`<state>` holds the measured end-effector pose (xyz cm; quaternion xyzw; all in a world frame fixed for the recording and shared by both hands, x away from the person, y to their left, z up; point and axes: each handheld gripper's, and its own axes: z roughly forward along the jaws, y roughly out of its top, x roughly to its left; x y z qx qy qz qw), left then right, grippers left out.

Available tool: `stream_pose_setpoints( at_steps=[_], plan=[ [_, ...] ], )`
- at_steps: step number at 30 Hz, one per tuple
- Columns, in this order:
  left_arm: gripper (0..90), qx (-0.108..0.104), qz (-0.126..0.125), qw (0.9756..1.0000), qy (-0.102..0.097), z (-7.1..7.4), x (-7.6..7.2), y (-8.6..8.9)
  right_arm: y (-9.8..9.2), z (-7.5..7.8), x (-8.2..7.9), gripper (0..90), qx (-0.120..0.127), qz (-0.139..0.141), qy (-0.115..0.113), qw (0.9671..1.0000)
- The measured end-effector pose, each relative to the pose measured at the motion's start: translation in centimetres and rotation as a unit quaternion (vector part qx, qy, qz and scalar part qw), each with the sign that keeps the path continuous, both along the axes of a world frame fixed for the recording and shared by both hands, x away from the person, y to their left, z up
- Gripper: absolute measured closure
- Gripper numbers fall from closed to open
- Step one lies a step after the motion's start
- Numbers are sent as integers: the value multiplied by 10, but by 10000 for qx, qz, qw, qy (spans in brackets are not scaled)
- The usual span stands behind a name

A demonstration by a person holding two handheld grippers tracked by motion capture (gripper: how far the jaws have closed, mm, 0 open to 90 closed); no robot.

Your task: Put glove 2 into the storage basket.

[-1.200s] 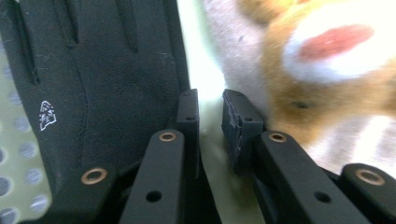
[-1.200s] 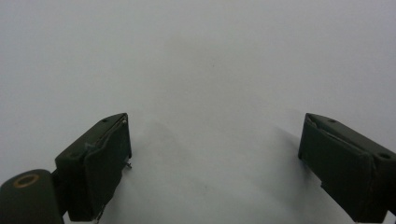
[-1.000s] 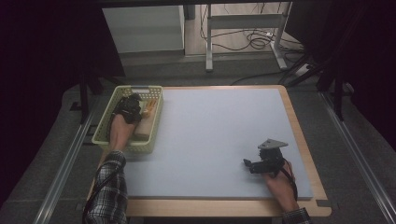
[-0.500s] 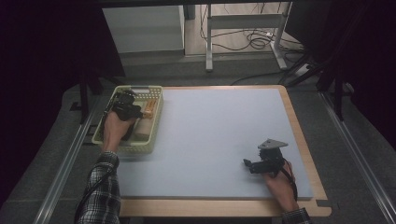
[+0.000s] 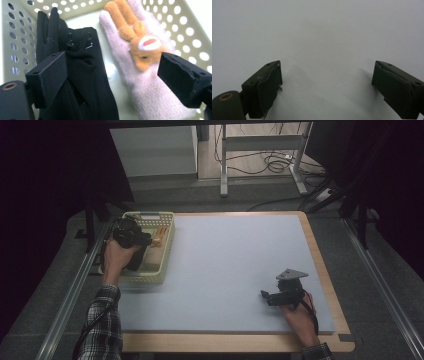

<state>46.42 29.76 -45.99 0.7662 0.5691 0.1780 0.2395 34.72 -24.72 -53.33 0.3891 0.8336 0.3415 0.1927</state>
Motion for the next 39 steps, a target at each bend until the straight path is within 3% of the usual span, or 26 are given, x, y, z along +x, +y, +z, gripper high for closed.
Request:
stream_pose_setpoints(
  at_steps=[11, 14, 22, 39],
  plan=[
    [55, -94, -182, 9998, -62, 3, -13, 6, 0, 0, 0, 91, 0, -1, 1, 10000],
    [48, -168, -237, 9994, -166, 5, -18, 7, 0, 0, 0, 91, 0, 0, 0, 10000],
    [44, -142, -418, 9984, -366, 10, -29, 2, 0, 0, 0, 91, -2, 0, 0, 10000],
    [47, -148, -815, 9955, -461, 12, -50, -10, 0, 0, 0, 91, -2, -2, 1, 10000]
  ],
)
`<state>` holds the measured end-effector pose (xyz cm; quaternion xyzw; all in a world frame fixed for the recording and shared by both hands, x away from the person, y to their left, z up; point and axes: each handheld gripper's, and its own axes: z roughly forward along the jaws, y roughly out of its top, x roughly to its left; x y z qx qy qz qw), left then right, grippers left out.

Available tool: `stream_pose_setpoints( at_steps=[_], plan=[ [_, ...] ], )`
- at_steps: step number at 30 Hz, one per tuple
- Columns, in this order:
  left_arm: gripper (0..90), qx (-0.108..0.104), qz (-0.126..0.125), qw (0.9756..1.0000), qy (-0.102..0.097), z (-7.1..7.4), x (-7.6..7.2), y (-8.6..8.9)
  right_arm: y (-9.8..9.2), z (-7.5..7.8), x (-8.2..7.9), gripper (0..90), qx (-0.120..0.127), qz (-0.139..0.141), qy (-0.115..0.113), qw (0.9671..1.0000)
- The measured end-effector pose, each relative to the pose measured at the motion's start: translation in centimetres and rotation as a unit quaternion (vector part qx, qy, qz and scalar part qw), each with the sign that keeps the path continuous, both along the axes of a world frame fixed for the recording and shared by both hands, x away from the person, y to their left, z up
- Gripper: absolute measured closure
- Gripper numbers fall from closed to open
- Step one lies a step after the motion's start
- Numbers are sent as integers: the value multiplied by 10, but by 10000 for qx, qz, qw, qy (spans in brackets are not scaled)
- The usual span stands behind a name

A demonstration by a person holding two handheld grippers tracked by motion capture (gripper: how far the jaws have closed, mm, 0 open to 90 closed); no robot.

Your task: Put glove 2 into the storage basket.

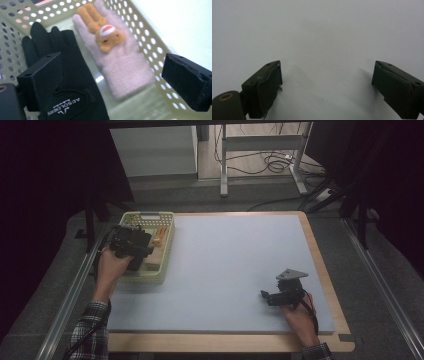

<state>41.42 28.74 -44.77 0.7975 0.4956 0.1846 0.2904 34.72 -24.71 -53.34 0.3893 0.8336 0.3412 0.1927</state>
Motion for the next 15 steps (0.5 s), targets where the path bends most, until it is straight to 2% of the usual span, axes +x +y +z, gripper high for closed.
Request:
stream_pose_setpoints(
  at_steps=[15],
  plan=[
    [49, -123, -351, 9992, -116, -1, -19, -14, 0, 0, 0, 91, 0, 1, -1, 10000]
  ],
)
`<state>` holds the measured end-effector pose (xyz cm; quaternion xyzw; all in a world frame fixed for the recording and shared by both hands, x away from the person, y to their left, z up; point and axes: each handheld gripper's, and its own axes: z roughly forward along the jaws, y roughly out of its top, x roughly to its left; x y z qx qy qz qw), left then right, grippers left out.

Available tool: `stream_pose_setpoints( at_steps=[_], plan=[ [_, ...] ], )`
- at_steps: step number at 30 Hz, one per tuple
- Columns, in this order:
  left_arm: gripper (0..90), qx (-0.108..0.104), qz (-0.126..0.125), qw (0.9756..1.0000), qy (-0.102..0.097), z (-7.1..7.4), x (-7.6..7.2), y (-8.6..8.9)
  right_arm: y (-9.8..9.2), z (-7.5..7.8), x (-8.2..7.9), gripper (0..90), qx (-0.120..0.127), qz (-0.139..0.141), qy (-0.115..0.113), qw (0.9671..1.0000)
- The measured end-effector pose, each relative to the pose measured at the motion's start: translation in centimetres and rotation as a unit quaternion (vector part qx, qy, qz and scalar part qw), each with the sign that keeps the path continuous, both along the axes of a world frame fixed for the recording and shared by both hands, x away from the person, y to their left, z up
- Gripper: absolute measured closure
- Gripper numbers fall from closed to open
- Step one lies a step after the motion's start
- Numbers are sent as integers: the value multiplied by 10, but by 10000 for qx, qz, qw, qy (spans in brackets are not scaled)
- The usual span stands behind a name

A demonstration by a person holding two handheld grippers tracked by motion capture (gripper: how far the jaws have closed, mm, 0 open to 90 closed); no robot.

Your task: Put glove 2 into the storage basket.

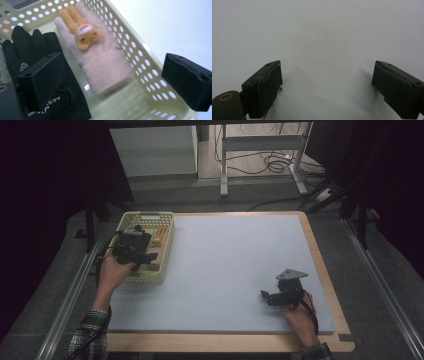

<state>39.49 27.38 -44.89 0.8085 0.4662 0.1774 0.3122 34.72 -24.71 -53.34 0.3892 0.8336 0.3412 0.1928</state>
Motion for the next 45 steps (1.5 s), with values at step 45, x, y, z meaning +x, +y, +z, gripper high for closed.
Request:
stream_pose_setpoints(
  at_steps=[45],
  plan=[
    [48, -540, -1470, 9870, -364, -17, -59, -97, 0, 0, 0, 91, -16, 2, 2, 10000]
  ],
)
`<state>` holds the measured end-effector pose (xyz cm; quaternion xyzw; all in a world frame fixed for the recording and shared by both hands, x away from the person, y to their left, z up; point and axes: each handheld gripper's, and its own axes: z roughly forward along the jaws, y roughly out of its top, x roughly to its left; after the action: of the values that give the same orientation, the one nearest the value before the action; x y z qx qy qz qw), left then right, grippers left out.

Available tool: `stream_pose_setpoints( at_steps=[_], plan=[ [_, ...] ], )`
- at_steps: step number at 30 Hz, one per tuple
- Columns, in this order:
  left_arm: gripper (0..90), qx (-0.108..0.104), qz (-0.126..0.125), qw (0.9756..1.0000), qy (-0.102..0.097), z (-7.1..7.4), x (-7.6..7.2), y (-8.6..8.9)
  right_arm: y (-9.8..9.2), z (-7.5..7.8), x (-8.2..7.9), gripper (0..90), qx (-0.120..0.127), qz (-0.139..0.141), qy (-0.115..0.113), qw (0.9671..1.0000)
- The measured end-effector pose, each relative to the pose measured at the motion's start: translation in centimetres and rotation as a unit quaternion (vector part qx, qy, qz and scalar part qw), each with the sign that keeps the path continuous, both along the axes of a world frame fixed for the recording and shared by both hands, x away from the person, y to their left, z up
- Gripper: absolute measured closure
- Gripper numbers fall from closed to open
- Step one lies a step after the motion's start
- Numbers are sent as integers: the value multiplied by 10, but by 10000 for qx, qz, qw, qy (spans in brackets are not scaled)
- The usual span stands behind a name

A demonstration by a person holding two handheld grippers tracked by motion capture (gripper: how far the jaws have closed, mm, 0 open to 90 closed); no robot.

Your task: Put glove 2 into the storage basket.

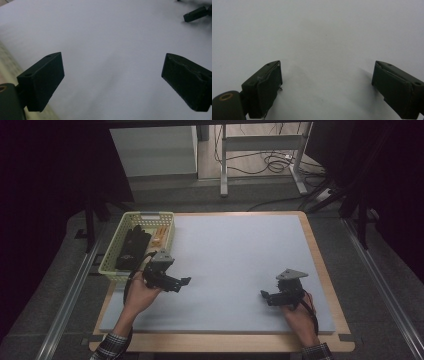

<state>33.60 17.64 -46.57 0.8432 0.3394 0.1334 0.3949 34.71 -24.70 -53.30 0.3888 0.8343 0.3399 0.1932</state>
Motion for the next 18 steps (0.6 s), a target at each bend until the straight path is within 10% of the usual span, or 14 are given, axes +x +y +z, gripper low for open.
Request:
stream_pose_setpoints(
  at_steps=[18],
  plan=[
    [44, -75, -338, 9992, 213, -54, -17, -17, 0, 0, 0, 92, 1, -6, -3, 10000]
  ],
)
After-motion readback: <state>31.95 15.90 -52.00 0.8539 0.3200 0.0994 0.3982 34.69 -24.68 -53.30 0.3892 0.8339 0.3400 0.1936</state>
